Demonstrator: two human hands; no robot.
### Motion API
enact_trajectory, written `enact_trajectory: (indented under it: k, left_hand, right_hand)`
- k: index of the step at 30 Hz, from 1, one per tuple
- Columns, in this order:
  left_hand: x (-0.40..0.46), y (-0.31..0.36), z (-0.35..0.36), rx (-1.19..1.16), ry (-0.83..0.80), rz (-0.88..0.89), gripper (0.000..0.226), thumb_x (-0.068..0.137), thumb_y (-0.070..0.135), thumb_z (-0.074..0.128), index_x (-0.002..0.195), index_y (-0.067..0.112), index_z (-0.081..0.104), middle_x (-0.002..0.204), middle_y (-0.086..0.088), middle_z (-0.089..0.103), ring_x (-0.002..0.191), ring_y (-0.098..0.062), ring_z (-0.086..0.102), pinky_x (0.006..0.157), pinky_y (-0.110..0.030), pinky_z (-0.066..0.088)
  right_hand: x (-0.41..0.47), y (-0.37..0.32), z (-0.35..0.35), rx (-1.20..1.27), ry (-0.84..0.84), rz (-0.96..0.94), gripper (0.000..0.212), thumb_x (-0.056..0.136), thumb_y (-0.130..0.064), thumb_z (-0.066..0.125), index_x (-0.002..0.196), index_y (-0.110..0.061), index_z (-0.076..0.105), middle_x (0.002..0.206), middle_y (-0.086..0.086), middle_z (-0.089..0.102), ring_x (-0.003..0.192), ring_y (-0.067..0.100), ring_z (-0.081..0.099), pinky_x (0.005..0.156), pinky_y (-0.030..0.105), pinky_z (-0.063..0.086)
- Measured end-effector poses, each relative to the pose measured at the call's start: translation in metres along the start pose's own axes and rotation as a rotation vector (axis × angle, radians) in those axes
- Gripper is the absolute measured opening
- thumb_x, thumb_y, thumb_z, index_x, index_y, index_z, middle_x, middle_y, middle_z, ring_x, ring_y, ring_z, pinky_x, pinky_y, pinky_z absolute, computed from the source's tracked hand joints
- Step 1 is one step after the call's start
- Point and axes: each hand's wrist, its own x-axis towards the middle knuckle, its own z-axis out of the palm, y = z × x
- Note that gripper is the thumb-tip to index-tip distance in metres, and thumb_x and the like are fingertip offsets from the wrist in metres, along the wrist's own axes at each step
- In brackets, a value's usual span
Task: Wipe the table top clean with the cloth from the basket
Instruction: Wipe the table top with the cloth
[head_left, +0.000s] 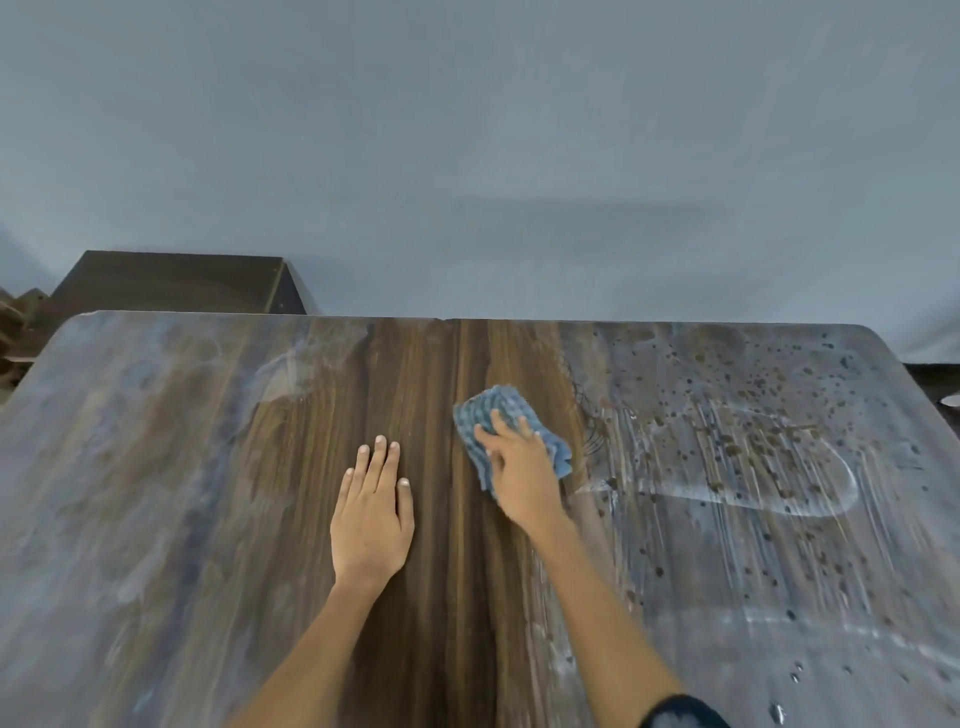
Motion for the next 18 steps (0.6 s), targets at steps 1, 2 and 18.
enact_trajectory:
  k: [1, 2, 18]
  left_hand:
    - [-0.004, 0.000, 0.000, 0.002, -0.004, -0.002, 0.048, 0.099, 0.026, 0.032, 0.145, 0.014, 0.027, 0.154, 0.000, 0.022, 0.143, -0.013, 0.011, 0.117, -0.030, 0.007]
    - [-0.007, 0.000, -0.001, 0.007, -0.008, 0.001, 0.048, 0.099, 0.026, 0.032, 0.145, 0.014, 0.027, 0.154, 0.000, 0.022, 0.144, -0.014, 0.011, 0.116, -0.030, 0.008]
    - [-0.090, -0.012, -0.013, -0.003, -0.076, 0.042, 0.049, 0.100, 0.027, 0.030, 0.146, 0.015, 0.019, 0.155, 0.003, 0.014, 0.140, -0.007, -0.001, 0.116, -0.027, 0.002]
  right_hand:
    - [-0.009, -0.007, 0.005, 0.008, -0.020, -0.047, 0.041, 0.100, -0.013, 0.036, 0.138, -0.023, 0.048, 0.156, -0.004, 0.025, 0.146, 0.024, 0.011, 0.118, 0.042, 0.008]
    - [-0.022, -0.013, 0.010, 0.017, -0.038, -0.102, 0.040, 0.099, -0.013, 0.038, 0.137, -0.023, 0.049, 0.155, -0.005, 0.026, 0.147, 0.023, 0.011, 0.118, 0.042, 0.006]
    - [-0.059, 0.017, 0.004, 0.022, 0.071, 0.073, 0.041, 0.100, -0.008, 0.037, 0.140, -0.016, 0.045, 0.155, 0.003, 0.027, 0.146, 0.025, 0.015, 0.117, 0.041, 0.016]
